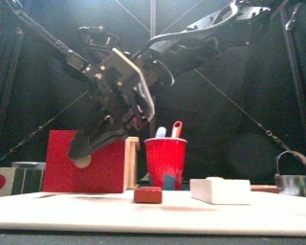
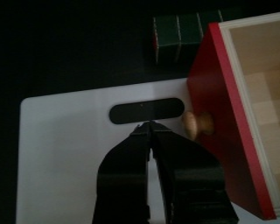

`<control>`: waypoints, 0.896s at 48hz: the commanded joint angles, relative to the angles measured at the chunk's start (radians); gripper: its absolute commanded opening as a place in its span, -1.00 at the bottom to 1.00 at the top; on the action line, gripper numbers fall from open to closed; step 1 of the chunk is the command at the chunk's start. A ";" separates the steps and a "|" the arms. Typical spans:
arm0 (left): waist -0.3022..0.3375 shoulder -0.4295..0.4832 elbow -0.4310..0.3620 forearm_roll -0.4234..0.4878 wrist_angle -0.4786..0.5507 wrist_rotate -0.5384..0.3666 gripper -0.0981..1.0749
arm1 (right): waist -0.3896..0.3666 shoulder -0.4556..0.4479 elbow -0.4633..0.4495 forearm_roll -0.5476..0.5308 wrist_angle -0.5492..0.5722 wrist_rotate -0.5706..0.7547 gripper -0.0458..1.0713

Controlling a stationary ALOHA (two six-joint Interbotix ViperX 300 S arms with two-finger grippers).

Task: Close drawer

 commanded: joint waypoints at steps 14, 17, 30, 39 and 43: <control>-0.002 -0.011 -0.011 0.002 -0.011 0.000 0.10 | -0.008 -0.012 -0.067 -0.003 0.141 -0.003 -0.28; -0.002 -0.012 -0.011 0.002 -0.014 0.000 0.09 | -0.009 -0.012 -0.077 -0.003 0.160 -0.003 -0.28; -0.003 -0.012 -0.009 0.002 -0.029 0.000 0.10 | -0.048 -0.008 -0.089 -0.026 0.187 -0.037 -0.28; -0.003 -0.011 -0.009 0.002 -0.031 0.000 0.09 | -0.092 -0.009 -0.086 -0.038 0.193 -0.041 -0.28; -0.003 -0.011 -0.009 0.002 -0.032 0.000 0.09 | -0.112 -0.009 -0.083 -0.052 0.193 -0.041 -0.28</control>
